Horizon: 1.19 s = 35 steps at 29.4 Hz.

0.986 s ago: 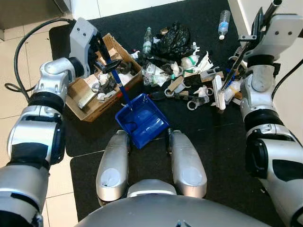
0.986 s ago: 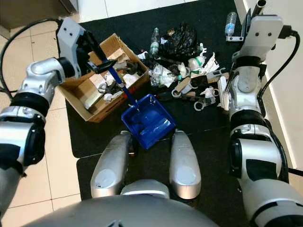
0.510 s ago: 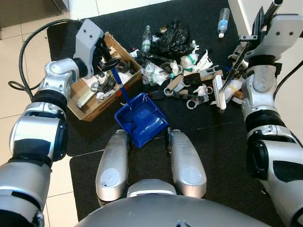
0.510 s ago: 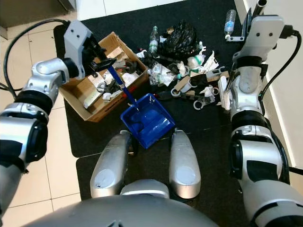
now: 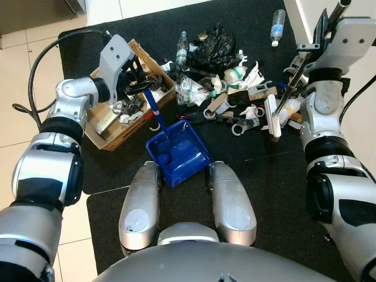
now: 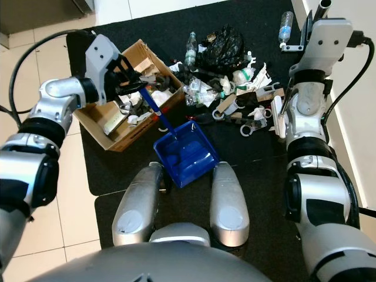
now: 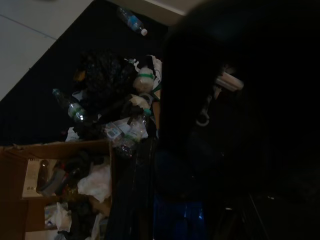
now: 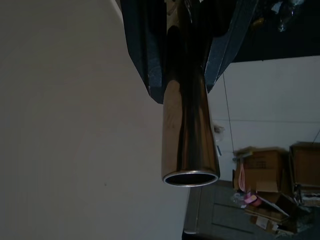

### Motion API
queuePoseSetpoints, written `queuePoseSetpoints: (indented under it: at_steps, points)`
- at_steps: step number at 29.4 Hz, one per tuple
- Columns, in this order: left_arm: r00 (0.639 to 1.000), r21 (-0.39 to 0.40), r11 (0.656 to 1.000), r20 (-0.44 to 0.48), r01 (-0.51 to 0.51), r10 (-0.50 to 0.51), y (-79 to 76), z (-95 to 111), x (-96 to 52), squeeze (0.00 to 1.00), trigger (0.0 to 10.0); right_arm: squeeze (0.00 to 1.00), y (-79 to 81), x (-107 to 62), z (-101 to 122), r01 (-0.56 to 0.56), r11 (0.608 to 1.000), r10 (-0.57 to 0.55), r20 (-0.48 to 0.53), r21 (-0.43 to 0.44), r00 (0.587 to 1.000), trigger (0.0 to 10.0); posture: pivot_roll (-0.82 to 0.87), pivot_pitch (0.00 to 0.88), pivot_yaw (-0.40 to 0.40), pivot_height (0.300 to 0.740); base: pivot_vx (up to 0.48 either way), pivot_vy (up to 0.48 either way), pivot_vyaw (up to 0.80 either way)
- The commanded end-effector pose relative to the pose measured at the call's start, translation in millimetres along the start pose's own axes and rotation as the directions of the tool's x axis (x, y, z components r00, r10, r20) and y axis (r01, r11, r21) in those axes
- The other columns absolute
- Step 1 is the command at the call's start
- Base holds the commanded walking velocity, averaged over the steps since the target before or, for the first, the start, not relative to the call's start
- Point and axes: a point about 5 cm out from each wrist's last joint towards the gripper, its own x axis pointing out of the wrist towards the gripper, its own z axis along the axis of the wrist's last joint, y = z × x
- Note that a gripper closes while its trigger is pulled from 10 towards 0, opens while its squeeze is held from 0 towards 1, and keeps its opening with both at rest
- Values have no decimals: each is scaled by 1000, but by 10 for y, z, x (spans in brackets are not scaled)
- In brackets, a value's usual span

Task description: Sweep floor

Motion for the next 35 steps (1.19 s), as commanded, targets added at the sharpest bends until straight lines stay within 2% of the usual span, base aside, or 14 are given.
queuePoseSetpoints:
  at_steps: [1,3,6,11,13,17,21,24,25,28,29,30,32,35]
  points:
    - [999,-29,999,41,-30,31,-10,15,17,0,10000,0,-27,9,19,10,1000,-10,12,-10,1000,10000,21,233,52,740,0,0,0]
    - [990,-17,994,85,-108,109,24,117,55,0,10000,0,-35,8,21,16,1000,-16,15,-11,1000,10000,27,218,60,740,0,0,0]
    - [919,87,915,72,-394,388,131,276,101,0,10000,0,-77,-14,17,43,999,-43,20,-13,999,10000,43,196,77,740,0,0,0]
    - [830,201,815,-14,-544,558,166,249,84,0,10000,0,-94,-51,-8,64,998,-63,15,-12,998,10000,47,182,94,740,0,0,0]
    - [779,160,774,-43,-613,626,178,223,78,0,10000,0,-90,-66,-17,71,997,-71,14,-9,997,10000,54,175,111,740,0,0,0]
    - [779,160,774,-43,-613,626,178,223,78,0,10000,0,-90,-66,-17,71,997,-71,14,-9,997,10000,54,175,111,740,0,0,0]
    - [748,23,752,-84,-659,659,57,162,187,0,10000,0,-63,-96,-44,80,997,-80,4,-4,997,10000,58,172,125,740,0,0,0]
    - [712,-1,717,-113,-697,693,28,124,212,0,10000,0,-49,-105,-57,81,997,-81,-2,-2,997,10000,58,172,125,740,0,0,0]
    - [667,6,673,-131,-740,734,64,99,179,0,10000,0,-46,-106,-59,82,997,-82,-3,-1,997,10000,59,172,126,740,0,0,0]
    - [631,13,639,-144,-769,762,92,80,149,0,10000,0,-45,-105,-59,82,997,-82,-3,-1,997,10000,59,172,126,740,0,0,0]
    - [543,-8,551,-179,-835,820,143,33,90,0,10000,0,-37,-102,-62,82,997,-82,-6,-1,997,10000,62,170,120,740,0,0,0]
    - [543,-8,551,-179,-835,820,143,33,90,0,10000,0,-37,-102,-62,82,997,-82,-6,-1,997,10000,62,170,120,740,0,0,0]
    - [448,-68,446,-256,-892,857,152,-38,84,0,10000,0,1,-92,-67,78,997,-78,-13,1,997,10000,64,168,113,740,0,0,0]
    - [405,-89,397,-290,-914,867,148,-51,93,0,10000,0,38,-80,-63,69,998,-69,-14,4,997,10000,62,166,111,740,0,0,0]
